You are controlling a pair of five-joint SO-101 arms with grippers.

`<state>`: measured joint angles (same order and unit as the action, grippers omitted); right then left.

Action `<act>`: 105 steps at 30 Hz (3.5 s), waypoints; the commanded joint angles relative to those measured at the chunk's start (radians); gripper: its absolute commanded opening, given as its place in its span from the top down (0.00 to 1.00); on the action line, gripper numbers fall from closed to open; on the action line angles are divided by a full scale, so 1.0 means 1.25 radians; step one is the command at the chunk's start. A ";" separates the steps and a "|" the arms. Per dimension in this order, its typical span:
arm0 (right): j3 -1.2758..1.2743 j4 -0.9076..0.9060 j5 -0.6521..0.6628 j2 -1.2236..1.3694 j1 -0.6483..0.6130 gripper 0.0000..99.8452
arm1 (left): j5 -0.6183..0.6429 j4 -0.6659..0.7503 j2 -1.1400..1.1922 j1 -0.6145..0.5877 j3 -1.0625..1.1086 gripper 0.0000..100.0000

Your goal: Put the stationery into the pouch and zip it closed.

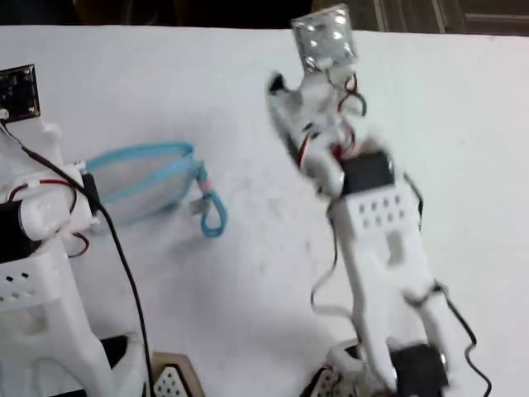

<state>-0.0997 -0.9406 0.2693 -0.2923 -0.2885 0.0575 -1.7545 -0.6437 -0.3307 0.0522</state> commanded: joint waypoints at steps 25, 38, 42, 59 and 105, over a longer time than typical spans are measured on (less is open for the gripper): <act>0.635 -0.557 0.543 0.878 0.169 0.62 | -0.006 0.022 -0.018 0.003 -0.005 0.98; 0.906 -0.665 0.535 1.011 0.179 0.98 | -0.006 0.022 -0.018 0.003 -0.005 0.98; 0.964 -0.666 0.417 0.978 0.181 0.98 | -0.006 0.022 -0.018 0.003 -0.005 0.98; 0.055 -0.614 0.248 0.018 0.084 0.98 | -0.007 0.022 -0.018 0.003 -0.005 0.98; -0.468 0.515 -0.344 -0.274 -0.493 0.98 | -0.007 0.028 -0.018 0.004 -0.005 0.98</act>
<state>-0.6751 -0.3038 -0.2140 -0.6437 -0.8853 0.0575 -1.7484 -0.6437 -0.3322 0.0537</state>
